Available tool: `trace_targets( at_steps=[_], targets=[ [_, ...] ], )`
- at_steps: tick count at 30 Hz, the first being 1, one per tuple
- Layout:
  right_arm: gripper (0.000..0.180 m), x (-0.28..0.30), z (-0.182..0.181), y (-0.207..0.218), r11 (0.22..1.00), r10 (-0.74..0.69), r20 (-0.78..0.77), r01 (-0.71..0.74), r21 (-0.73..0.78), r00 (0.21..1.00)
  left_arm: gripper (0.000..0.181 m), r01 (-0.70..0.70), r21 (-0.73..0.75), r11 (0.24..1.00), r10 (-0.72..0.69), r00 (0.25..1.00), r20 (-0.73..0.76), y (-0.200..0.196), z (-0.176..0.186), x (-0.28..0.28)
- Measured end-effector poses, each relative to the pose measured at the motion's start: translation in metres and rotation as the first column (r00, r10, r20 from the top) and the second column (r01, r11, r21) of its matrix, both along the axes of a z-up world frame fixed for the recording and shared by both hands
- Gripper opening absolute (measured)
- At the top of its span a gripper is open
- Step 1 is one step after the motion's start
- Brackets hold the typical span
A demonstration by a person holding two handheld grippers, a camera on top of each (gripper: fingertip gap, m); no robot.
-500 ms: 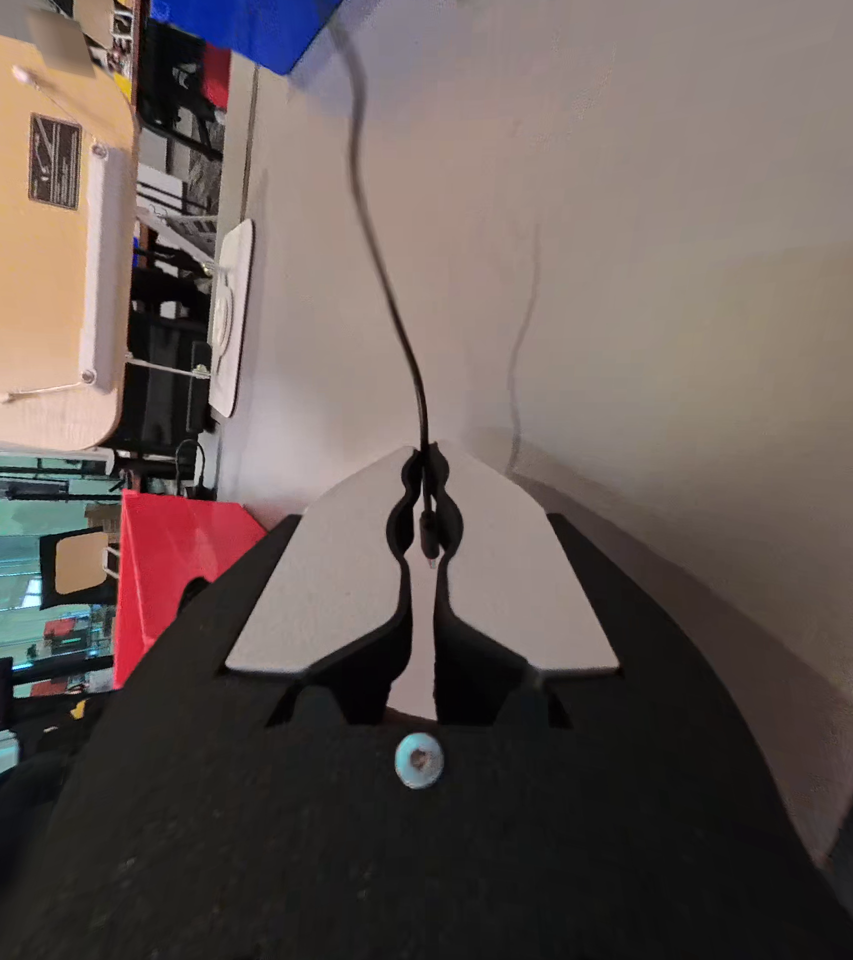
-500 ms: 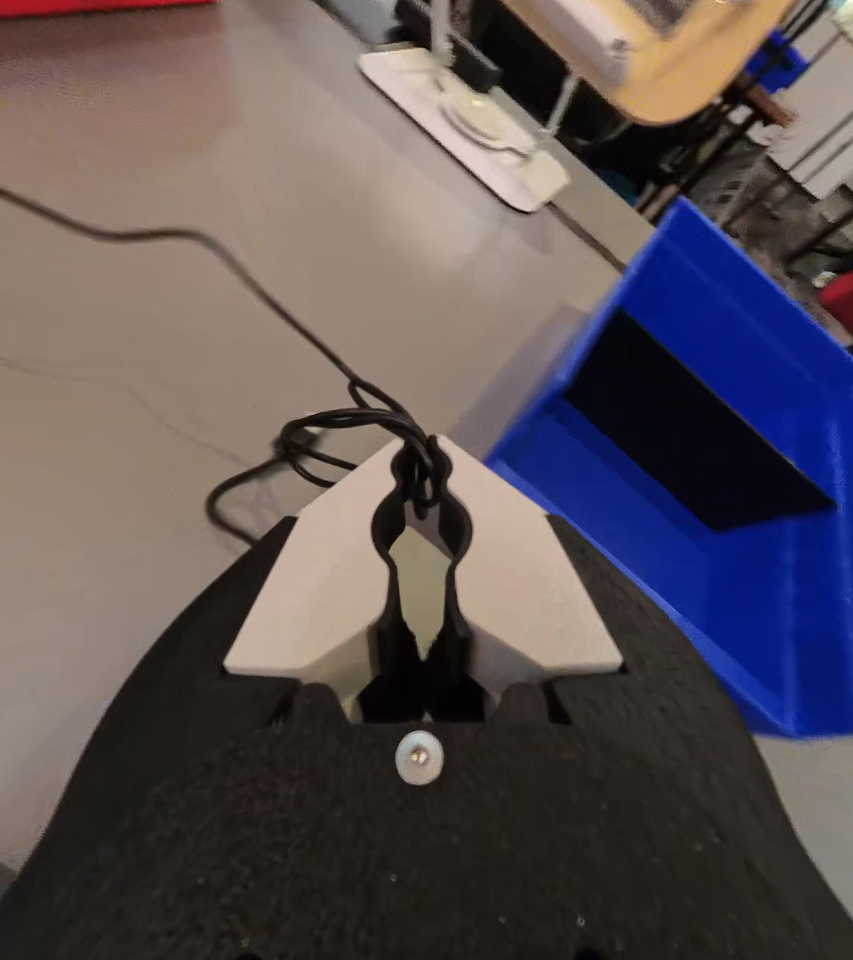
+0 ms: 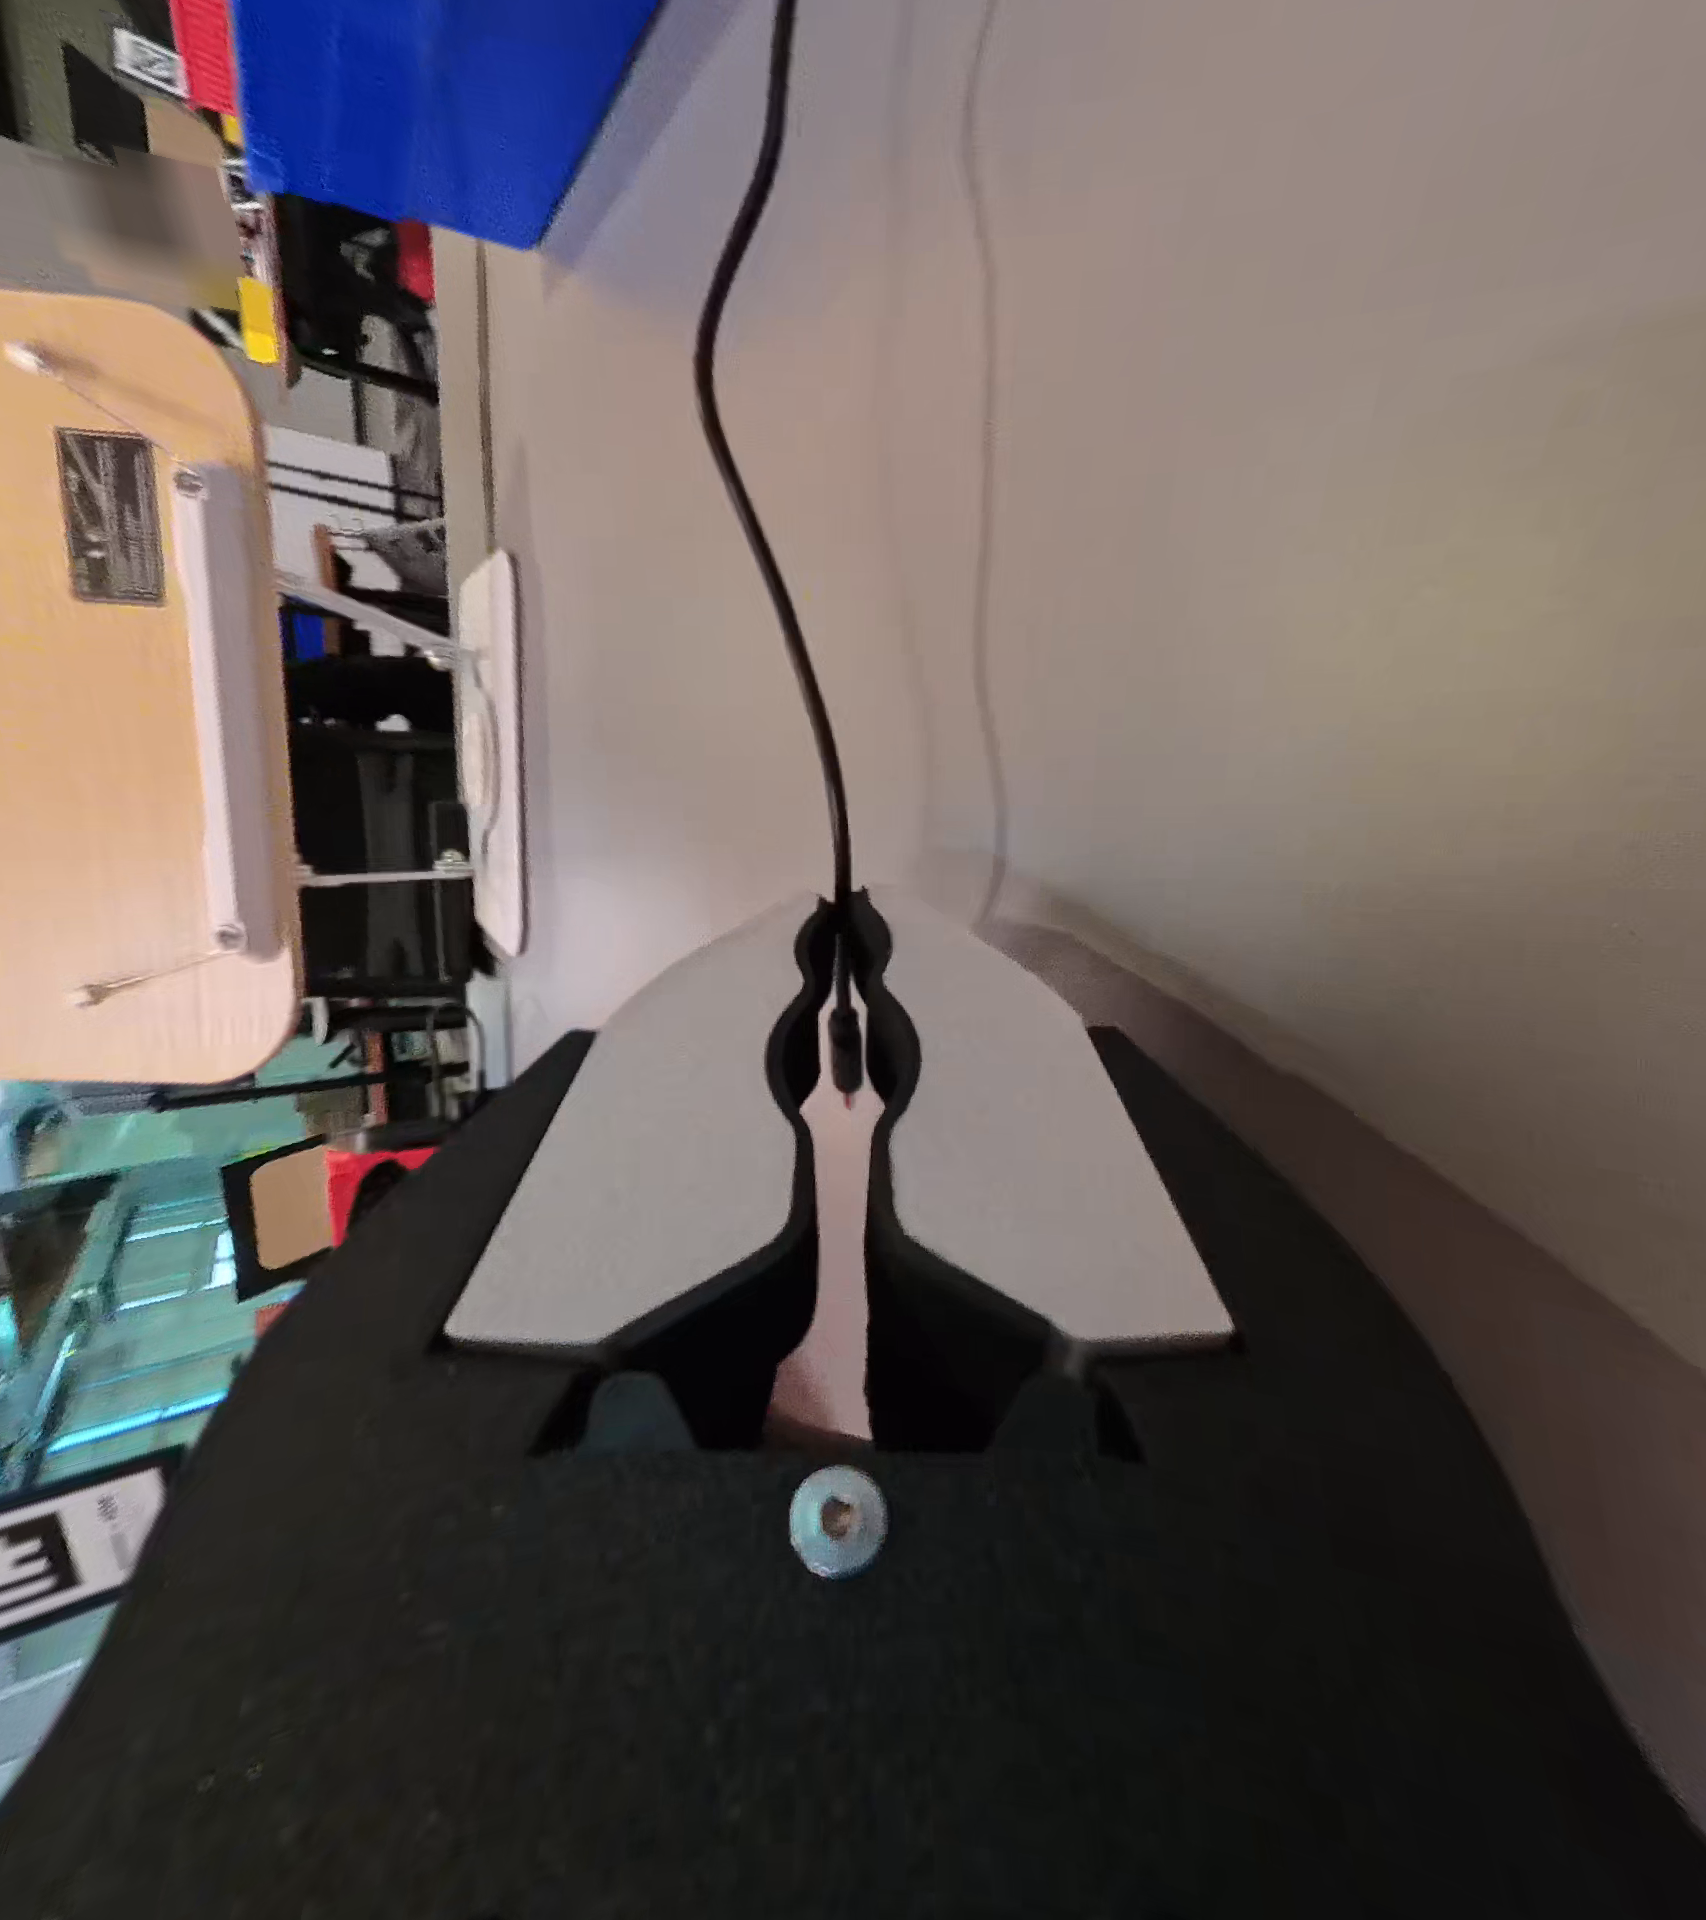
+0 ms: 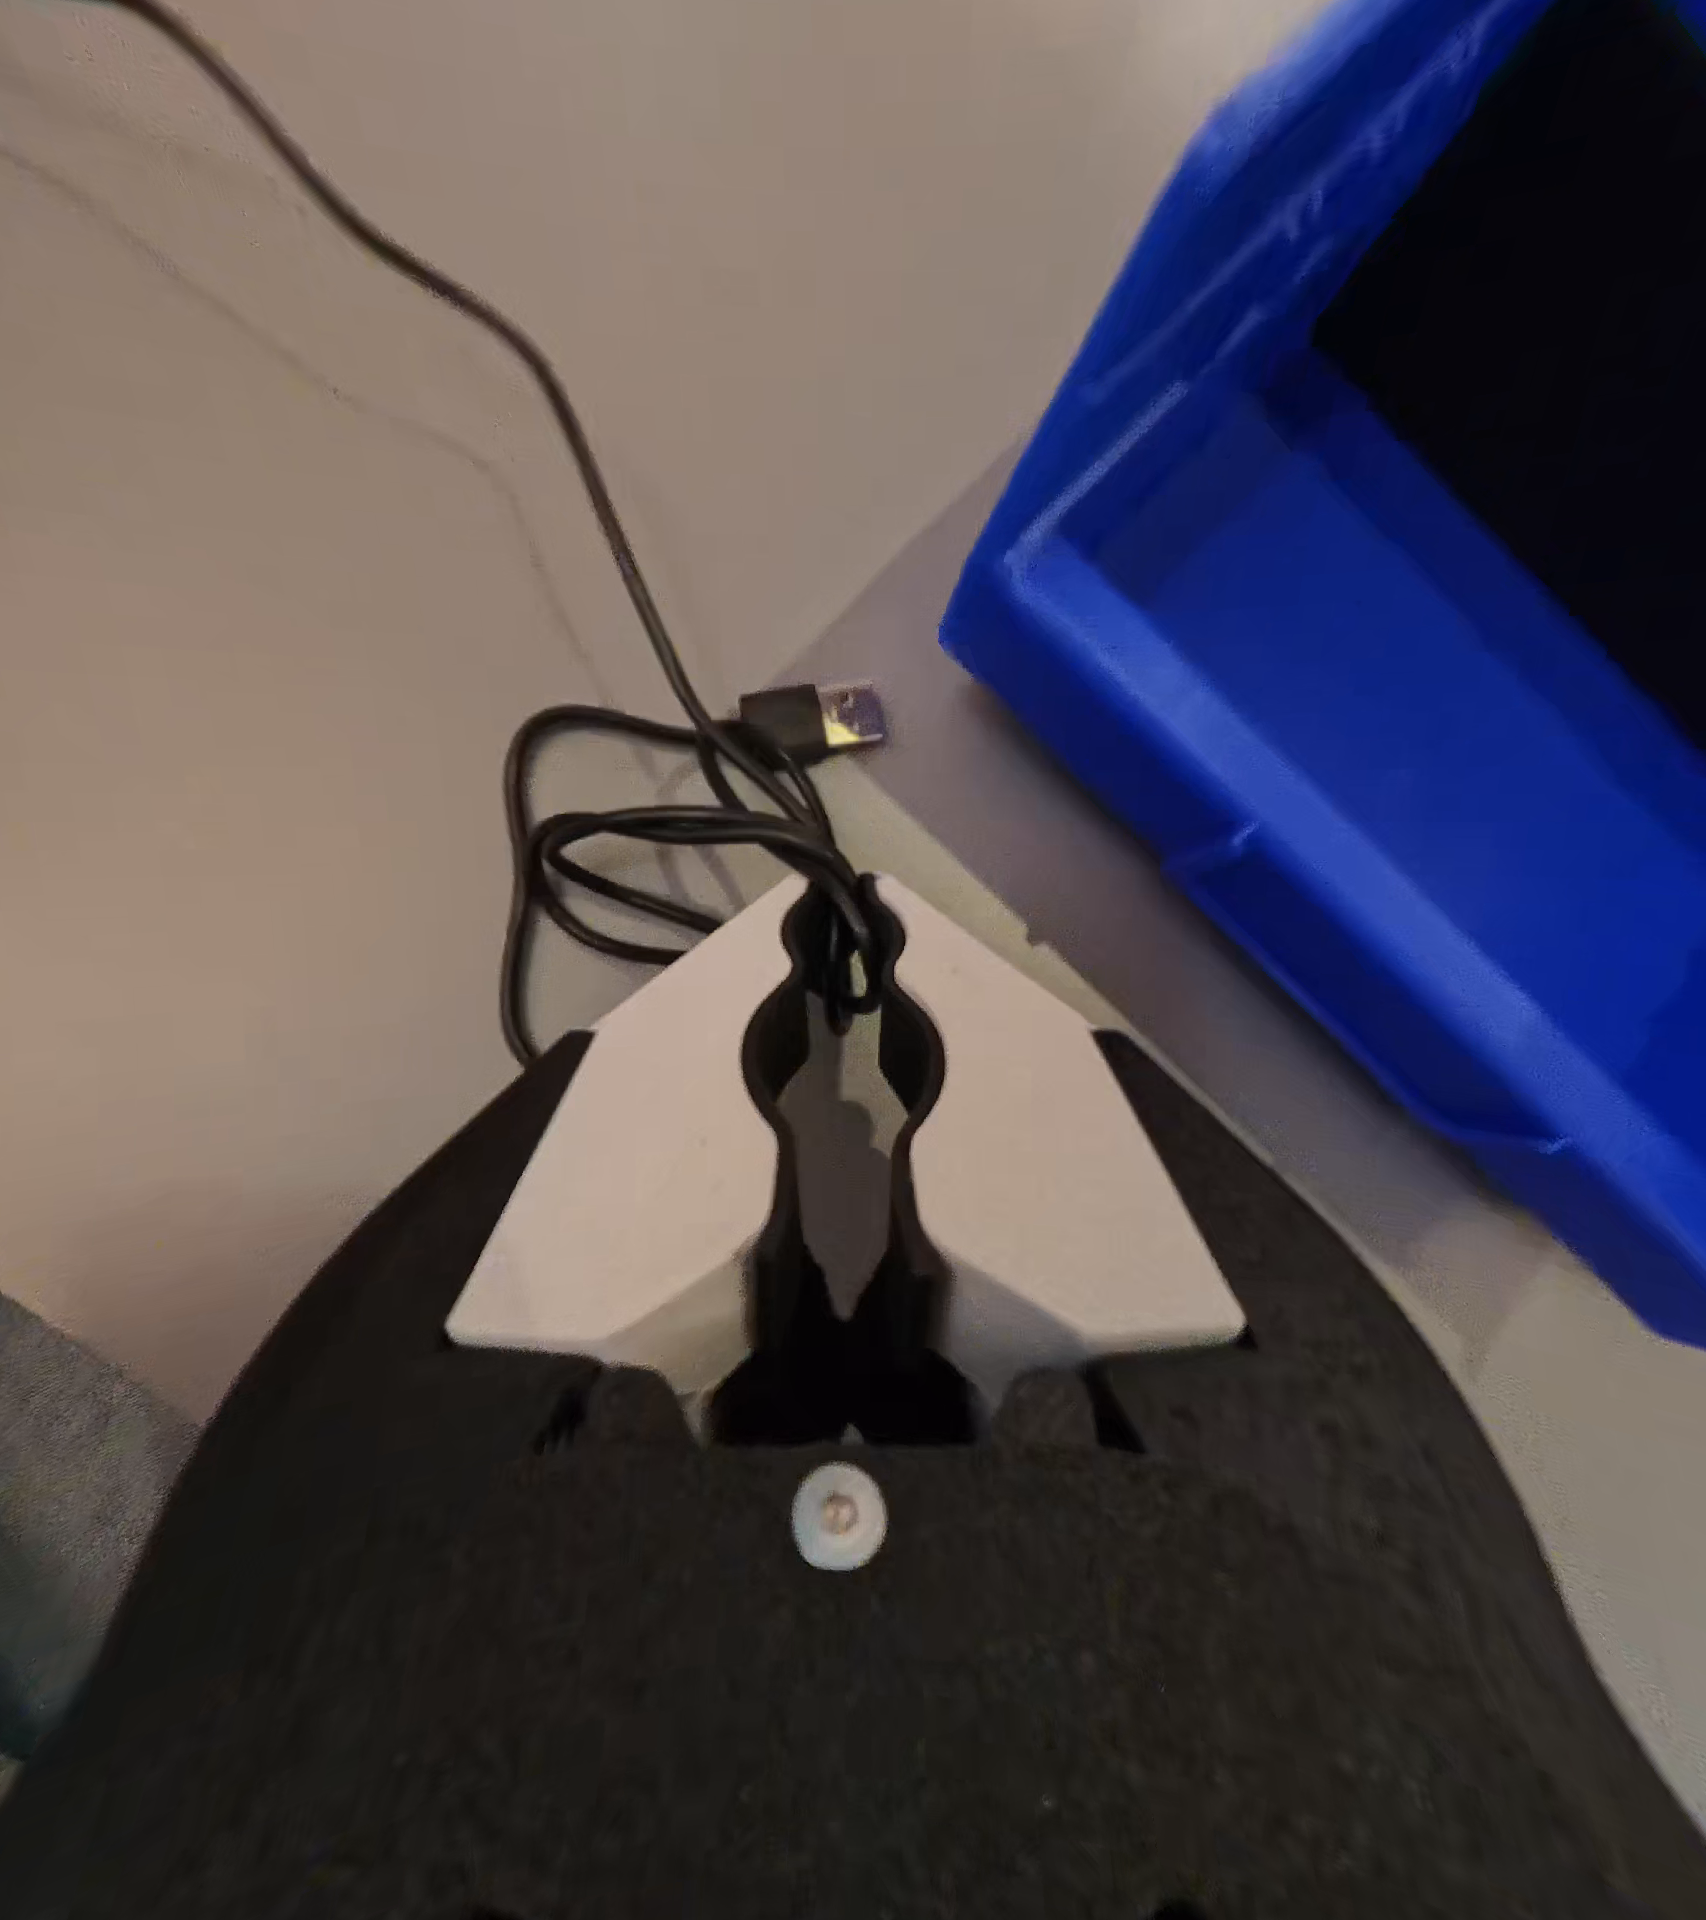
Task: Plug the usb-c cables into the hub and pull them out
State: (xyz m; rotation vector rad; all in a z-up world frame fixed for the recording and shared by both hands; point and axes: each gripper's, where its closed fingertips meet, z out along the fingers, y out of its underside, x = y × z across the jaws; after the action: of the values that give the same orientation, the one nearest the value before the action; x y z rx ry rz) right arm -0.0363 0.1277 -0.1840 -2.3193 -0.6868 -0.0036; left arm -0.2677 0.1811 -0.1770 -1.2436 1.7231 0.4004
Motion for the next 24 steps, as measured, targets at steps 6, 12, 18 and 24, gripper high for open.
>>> trace_targets(
  at_steps=[6,12,18,24],
  targets=[
    [0.01,0.032,-0.01,0.001,0.995,-0.097,0.058,0.098,-0.012,0.994,0.025,-0.043,-0.252,0.967,0.089,0.98,0.177,0.003,0.002,0.025],
    [0.03,0.043,0.029,-0.005,0.993,-0.086,-0.012,0.087,0.086,0.996,0.026,-0.001,-0.484,0.875,0.217,0.895,0.389,-0.014,0.033,0.007],
    [0.036,0.027,0.132,-0.02,0.939,0.075,-0.39,0.066,0.336,0.918,0.026,-0.062,-0.643,0.763,0.448,0.767,0.458,-0.014,0.051,-0.045],
    [0.037,-0.092,0.14,-0.034,0.902,0.389,-0.684,-0.107,0.417,0.617,0.038,-0.162,-0.825,0.542,0.72,0.596,0.356,0.021,0.068,-0.126]
  ],
)
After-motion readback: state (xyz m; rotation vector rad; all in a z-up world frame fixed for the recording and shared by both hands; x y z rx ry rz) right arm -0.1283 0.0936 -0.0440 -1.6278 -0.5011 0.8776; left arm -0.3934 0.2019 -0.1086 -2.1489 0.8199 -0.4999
